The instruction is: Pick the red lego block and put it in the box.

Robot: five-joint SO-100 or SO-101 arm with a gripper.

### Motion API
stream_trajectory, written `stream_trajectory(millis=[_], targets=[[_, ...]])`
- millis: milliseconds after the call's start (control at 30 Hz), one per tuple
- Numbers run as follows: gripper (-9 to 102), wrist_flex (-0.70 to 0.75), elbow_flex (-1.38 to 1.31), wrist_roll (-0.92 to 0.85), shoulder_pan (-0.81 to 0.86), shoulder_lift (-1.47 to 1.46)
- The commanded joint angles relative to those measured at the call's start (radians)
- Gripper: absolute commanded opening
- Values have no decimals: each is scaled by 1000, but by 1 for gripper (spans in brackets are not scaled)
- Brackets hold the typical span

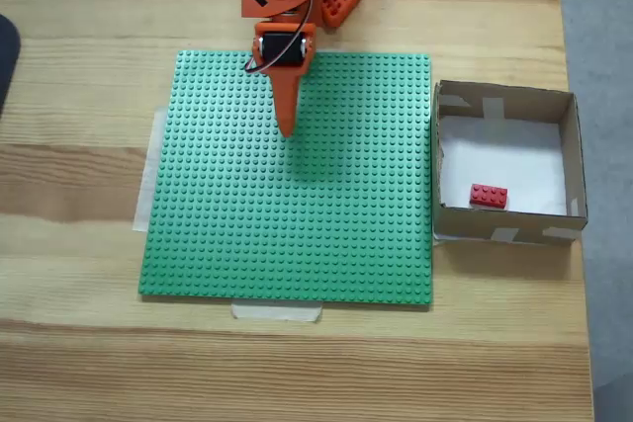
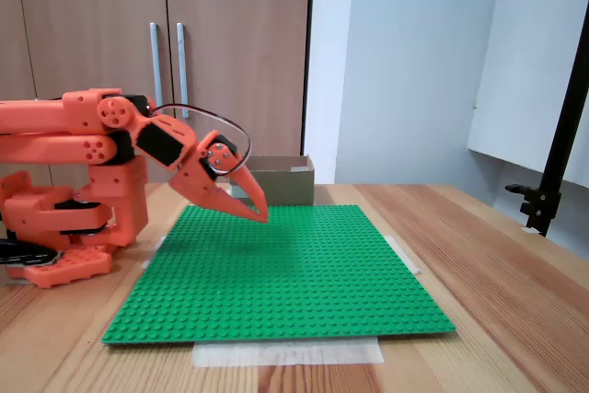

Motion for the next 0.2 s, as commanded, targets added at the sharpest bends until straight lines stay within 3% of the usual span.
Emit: stream_trajectory(millis=[0,167], targets=[[-1,-15,31,-6,6,8],[-1,-15,31,-6,6,8]])
